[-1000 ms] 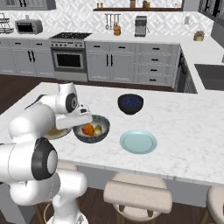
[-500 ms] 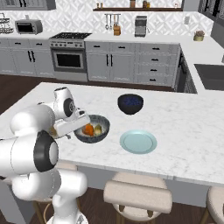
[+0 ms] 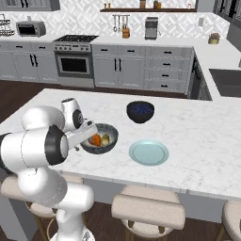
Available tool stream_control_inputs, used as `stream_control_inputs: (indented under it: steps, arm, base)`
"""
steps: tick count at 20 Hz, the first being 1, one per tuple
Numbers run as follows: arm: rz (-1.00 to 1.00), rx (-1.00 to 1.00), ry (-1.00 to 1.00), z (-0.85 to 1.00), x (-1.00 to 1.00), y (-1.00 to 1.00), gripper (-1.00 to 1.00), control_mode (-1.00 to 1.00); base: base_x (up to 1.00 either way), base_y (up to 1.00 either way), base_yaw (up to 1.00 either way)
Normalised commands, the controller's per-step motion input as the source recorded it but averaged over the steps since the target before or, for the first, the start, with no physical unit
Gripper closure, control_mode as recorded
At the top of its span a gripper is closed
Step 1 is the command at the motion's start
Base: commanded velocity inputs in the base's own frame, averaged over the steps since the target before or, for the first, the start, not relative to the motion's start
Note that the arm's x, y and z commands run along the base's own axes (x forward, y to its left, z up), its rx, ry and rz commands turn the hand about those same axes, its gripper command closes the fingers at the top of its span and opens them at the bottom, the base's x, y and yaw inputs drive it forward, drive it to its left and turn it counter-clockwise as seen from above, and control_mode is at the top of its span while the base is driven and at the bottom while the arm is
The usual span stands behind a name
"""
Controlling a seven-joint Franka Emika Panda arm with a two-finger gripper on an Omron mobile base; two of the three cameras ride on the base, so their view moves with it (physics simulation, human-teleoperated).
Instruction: Pick the chicken drumstick and cucumber from their plates and place them in the bowl. Then put the bowl in the fridge.
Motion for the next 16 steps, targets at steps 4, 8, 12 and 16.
stream_control_inputs:
  steps: [4,8,12,16]
  arm:
    - [0.06,0.0,0.0,-0.32,0.16,0.0,-1.0,-1.0]
    - [0.06,0.0,0.0,-0.22,0.23,0.0,-1.0,-1.0]
    - [0.02,0.0,0.0,-0.27,0.0,-0.09,1.0,-1.0]
    - [0.0,0.0,0.0,-0.3,-0.04,-0.21,1.0,-1.0]
  base:
    - [0.0,0.0,0.0]
    - [0.0,0.0,0.0]
    - [0.0,0.0,0.0]
    - [0.0,0.0,0.0]
